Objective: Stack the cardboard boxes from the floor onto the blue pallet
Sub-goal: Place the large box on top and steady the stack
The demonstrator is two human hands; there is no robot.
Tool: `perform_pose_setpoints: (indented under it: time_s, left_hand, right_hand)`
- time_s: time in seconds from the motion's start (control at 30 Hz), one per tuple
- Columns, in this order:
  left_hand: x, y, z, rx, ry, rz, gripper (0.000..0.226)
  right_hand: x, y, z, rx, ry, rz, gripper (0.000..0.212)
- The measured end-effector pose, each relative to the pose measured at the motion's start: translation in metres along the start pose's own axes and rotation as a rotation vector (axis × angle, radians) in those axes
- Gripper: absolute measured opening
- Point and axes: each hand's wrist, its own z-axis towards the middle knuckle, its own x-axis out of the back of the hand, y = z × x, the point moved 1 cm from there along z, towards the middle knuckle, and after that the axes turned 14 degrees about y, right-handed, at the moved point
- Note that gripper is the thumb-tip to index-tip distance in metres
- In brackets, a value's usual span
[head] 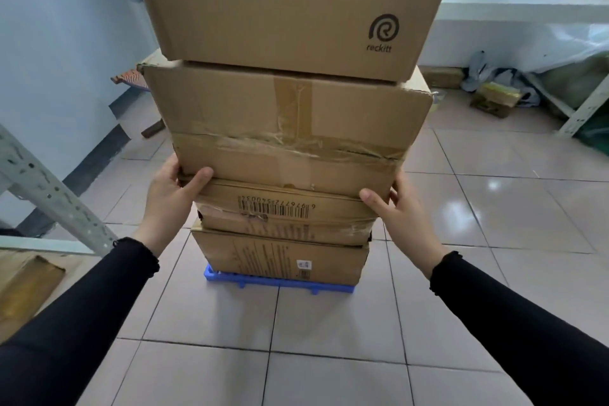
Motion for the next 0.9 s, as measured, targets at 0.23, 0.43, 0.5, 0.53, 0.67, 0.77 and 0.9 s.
perform_pose_setpoints:
  time_s: [0.23, 0.43, 0.5, 0.53, 0.67, 0.77, 0.9]
  left_hand:
    - [-0.004, 0.002, -0.006, -0.026, 0.041, 0.001, 0.045]
    - [-0.004, -0.001, -0.011, -0.025, 0.074, -0.053, 0.041]
    - [-0.005, -0.001, -0.013, -0.023, 0.083, -0.066, 0.042]
    - [-0.005, -0.002, -0.012, -0.021, 0.083, -0.072, 0.041]
    - [-0.004, -0.006, -0.012, -0.016, 0.083, -0.07, 0.04]
    - [-0.004, -0.011, -0.01, -0.003, 0.073, -0.057, 0.046]
    - [0.002, -0.023, -0.014, 0.007, 0.072, -0.05, 0.075]
  right_hand:
    - [-0.006, 0.007, -0.003, -0.003, 0.018, -0.103, 0.049]
    - [-0.004, 0.007, -0.003, -0.003, 0.061, -0.073, 0.048]
    - [-0.004, 0.008, -0.003, -0.001, 0.075, -0.049, 0.048]
    - [-0.004, 0.008, -0.004, 0.005, 0.083, -0.038, 0.049]
    - [-0.004, 0.011, -0.004, 0.028, 0.091, -0.026, 0.052]
    - [-0.005, 0.012, -0.006, 0.034, 0.072, -0.032, 0.055]
    - [-0.002, 0.027, -0.011, -0.002, 0.041, 0.013, 0.077]
